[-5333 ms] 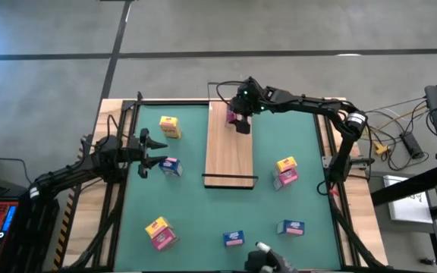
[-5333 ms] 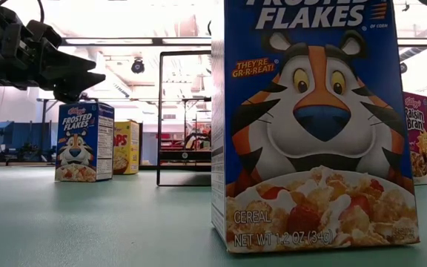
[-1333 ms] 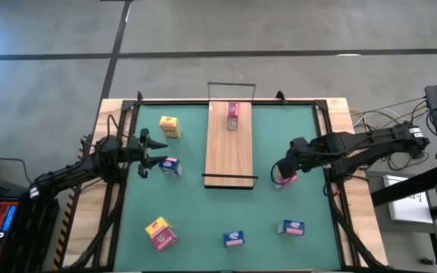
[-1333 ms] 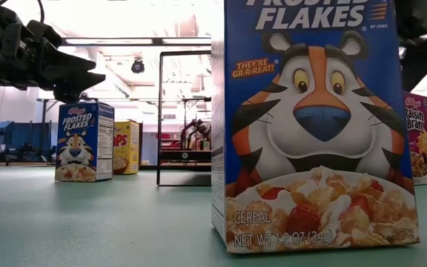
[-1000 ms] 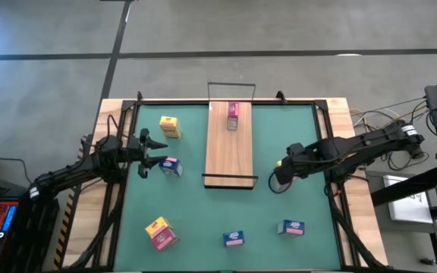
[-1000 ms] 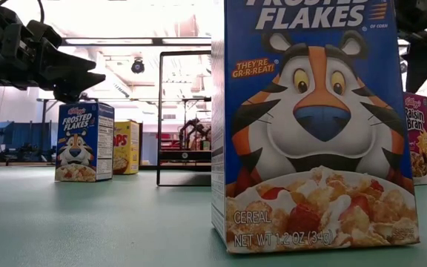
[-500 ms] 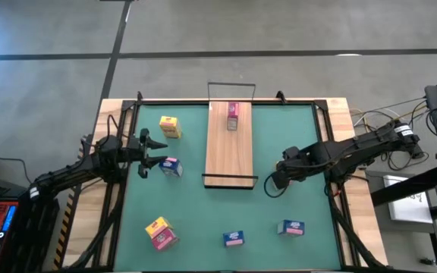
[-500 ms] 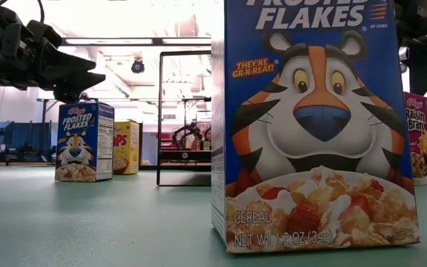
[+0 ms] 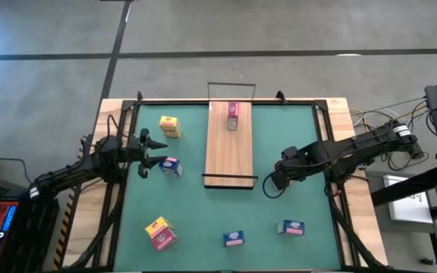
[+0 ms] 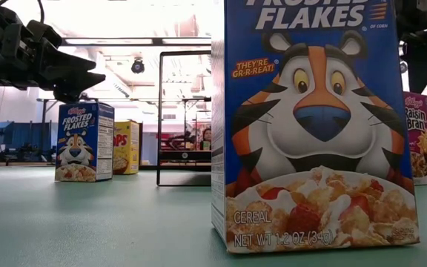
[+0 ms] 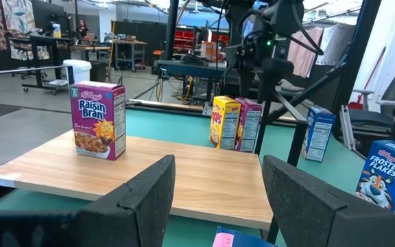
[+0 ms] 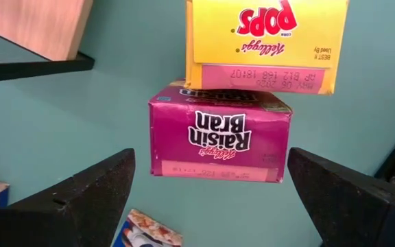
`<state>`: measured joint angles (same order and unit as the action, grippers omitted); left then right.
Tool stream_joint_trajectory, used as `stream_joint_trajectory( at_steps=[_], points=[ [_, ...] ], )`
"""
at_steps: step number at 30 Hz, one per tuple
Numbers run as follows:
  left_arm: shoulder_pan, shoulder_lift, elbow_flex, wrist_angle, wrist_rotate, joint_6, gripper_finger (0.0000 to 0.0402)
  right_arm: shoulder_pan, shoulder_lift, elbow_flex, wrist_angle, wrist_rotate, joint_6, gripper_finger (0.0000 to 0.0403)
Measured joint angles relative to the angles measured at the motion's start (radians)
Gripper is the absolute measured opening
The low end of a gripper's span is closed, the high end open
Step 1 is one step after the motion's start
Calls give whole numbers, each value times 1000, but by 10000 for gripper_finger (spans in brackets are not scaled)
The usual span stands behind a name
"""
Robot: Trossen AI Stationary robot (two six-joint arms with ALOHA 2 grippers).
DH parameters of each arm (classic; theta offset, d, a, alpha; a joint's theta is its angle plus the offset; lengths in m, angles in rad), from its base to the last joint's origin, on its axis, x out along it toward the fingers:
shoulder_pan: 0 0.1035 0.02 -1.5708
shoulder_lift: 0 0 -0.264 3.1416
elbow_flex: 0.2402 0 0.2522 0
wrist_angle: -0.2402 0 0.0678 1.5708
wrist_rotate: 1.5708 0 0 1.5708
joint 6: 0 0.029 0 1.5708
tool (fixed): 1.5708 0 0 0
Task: Stack cereal on shelf
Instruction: Put the right pink cereal box on the shelf
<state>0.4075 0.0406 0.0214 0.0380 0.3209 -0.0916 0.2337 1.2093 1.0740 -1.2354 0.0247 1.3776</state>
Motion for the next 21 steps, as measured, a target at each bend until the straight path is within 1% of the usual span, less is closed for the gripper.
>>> stream_joint_trajectory(
  at_steps=[21],
  points=[
    [0,0,0,0,0,0,204,0,87,-16,40,6,0,373]
  ],
)
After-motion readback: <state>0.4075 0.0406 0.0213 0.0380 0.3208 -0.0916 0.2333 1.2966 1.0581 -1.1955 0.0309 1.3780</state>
